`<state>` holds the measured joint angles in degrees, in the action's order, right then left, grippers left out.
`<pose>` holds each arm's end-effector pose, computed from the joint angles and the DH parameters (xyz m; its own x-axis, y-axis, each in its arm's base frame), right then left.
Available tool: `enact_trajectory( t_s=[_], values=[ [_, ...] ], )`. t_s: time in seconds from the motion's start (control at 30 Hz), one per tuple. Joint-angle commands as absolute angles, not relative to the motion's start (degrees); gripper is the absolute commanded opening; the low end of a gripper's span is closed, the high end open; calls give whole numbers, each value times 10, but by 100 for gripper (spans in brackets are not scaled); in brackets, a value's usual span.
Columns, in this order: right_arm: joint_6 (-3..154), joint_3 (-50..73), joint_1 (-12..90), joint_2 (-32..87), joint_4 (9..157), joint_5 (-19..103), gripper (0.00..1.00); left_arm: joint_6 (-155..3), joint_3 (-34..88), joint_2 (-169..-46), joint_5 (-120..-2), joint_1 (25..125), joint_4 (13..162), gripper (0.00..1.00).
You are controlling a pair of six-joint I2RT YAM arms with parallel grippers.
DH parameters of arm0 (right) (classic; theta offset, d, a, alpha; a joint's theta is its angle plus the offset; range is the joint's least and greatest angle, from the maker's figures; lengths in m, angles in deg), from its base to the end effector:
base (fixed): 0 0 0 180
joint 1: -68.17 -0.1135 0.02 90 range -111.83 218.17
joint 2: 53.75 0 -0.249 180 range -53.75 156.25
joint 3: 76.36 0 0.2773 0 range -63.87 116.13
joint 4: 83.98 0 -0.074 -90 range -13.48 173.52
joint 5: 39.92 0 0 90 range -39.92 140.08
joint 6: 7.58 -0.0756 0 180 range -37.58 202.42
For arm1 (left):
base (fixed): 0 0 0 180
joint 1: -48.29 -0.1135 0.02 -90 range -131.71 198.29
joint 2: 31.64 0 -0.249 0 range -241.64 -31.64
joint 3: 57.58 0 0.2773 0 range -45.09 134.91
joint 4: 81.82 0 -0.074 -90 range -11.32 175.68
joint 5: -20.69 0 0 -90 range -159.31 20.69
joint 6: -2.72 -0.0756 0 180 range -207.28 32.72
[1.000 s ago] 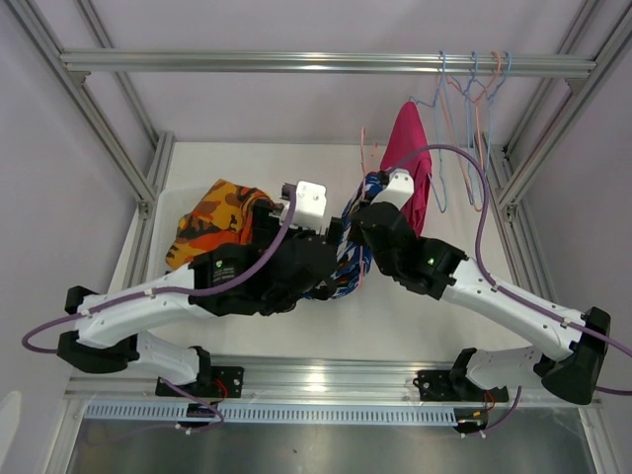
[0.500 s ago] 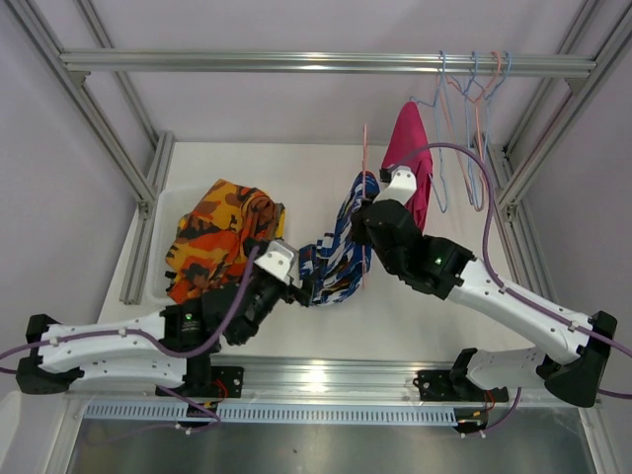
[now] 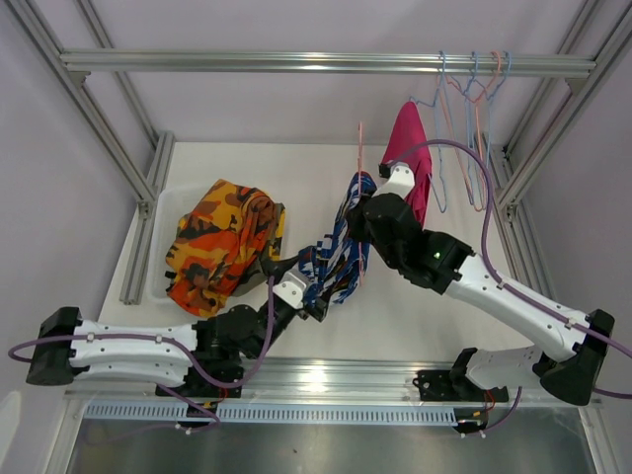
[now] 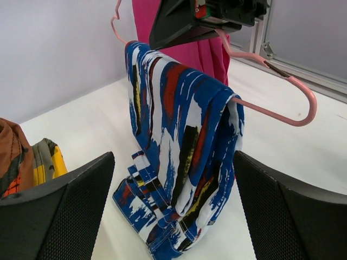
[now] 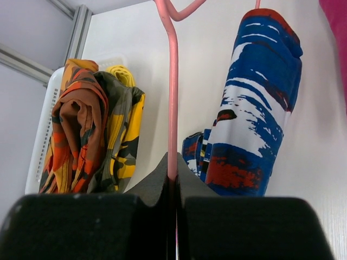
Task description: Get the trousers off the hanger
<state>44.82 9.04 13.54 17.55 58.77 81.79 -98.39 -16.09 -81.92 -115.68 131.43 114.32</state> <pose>0.2271 0.2512 0.3625 -0.4329 0.2869 -0.8546 -0.1891 0.8980 0.3973 0.0854 -0.2517 0.2788 0.1305 0.0286 -0.9910 0.5851 0.8047 0.1002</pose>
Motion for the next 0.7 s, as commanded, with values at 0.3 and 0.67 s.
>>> enact_trajectory(
  t_s=[0.3,0.67],
  values=[
    [430,126,140,181,644,794,0,-998,-163,-900,-1142,1316,1261,94],
    [431,122,140,177,649,776,0,-1014,-150,-970,-1155,1303,1313,95]
  ],
)
